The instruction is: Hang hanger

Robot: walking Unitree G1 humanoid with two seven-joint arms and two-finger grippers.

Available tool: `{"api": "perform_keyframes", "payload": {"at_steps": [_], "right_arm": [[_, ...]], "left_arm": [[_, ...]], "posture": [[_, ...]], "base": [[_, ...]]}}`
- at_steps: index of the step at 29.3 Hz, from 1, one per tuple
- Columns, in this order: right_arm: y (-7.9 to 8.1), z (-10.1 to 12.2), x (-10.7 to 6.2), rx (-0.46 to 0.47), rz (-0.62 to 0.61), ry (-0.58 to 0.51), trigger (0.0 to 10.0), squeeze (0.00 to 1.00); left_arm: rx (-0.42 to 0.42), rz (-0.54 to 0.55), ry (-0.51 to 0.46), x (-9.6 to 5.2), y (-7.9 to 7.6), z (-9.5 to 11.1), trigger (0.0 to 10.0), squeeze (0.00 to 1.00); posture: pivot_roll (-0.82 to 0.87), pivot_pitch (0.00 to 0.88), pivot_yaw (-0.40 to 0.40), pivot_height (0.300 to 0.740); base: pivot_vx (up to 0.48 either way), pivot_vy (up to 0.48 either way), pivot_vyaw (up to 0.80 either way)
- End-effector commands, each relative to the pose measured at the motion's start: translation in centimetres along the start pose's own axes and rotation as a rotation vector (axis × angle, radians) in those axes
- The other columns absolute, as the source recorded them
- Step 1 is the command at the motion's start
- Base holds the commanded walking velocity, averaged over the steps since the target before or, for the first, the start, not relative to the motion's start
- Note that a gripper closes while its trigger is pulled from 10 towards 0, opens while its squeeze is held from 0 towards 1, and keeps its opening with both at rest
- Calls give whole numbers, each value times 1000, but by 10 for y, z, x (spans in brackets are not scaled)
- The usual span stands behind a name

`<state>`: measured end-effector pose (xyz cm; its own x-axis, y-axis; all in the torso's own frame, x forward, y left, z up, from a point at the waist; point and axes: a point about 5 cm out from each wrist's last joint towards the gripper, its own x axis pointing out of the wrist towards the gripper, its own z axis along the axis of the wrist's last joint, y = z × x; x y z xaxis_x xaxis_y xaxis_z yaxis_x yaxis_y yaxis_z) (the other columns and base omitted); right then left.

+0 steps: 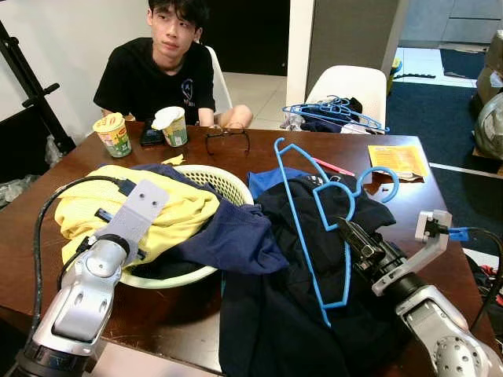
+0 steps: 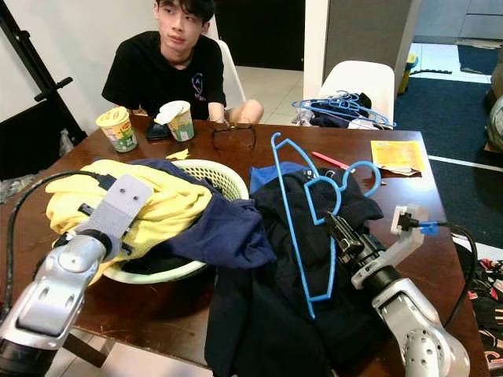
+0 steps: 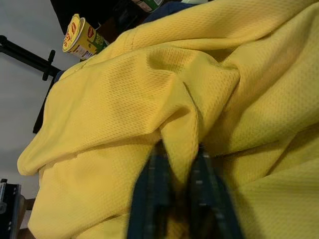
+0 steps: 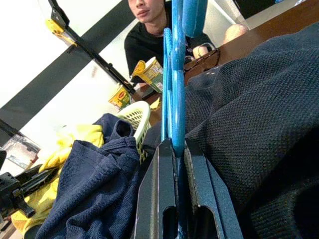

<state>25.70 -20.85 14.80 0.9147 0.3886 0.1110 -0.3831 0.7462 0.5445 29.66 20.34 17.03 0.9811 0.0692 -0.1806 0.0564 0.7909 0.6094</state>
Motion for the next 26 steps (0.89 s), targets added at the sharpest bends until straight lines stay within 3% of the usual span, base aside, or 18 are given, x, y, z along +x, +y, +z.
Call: {"api": "perform_keyframes", "payload": {"at_steps": [1, 6, 8, 10, 11, 12, 13, 14, 15, 17, 20, 26], "right_arm": [[3, 0, 1, 5, 8, 1, 10000, 0], [3, 0, 1, 5, 9, 1, 10000, 0], [3, -1, 2, 6, 10, 2, 10000, 0], [3, -1, 2, 6, 10, 2, 10000, 0], [3, -1, 2, 6, 11, 3, 10000, 0], [3, -1, 2, 6, 11, 3, 10000, 0], [3, -2, 3, 6, 12, 3, 10000, 0], [3, -2, 3, 6, 12, 3, 10000, 0], [3, -2, 3, 7, 12, 3, 10000, 0], [3, -2, 3, 7, 12, 3, 10000, 0], [4, -3, 3, 11, 13, 0, 10000, 0], [4, -3, 3, 14, 13, -2, 10000, 0]], "left_arm": [[5, 38, 26, 0, 8, -3, 0, 0], [-5, 62, -21, 1, 13, 6, 0, 0], [-61, 134, -126, 2, 30, 31, 0, 0], [-61, 134, -126, 2, 30, 31, 0, 0], [-102, 222, -288, -1, 53, 70, 0, 0], [-102, 222, -288, -1, 53, 70, 0, 0], [-114, 271, -376, -5, 66, 92, 0, 0], [-114, 271, -376, -5, 66, 92, 0, 0], [-118, 314, -467, -10, 80, 113, 0, 0], [-118, 314, -467, -10, 80, 113, 0, 0], [-91, 400, -637, -22, 109, 151, 0, 0], [-81, 440, -690, -27, 122, 163, 0, 0]], "posture": [[-67, 58, 88, 740], [-66, 52, 86, 740], [-64, 48, 84, 740], [-64, 48, 84, 740], [-62, 43, 84, 740], [-62, 43, 84, 740], [-64, 37, 84, 740], [-64, 37, 84, 740], [-64, 37, 84, 740], [-64, 37, 84, 740], [-61, 25, 88, 740], [-59, 25, 88, 740]], "base": [[0, 0, 0], [0, 0, 0], [0, 0, 0], [0, 0, 0], [0, 0, 0], [0, 0, 0], [0, 0, 0], [0, 0, 0], [0, 0, 0], [0, 0, 0], [0, 0, 0], [0, 0, 0]]}}
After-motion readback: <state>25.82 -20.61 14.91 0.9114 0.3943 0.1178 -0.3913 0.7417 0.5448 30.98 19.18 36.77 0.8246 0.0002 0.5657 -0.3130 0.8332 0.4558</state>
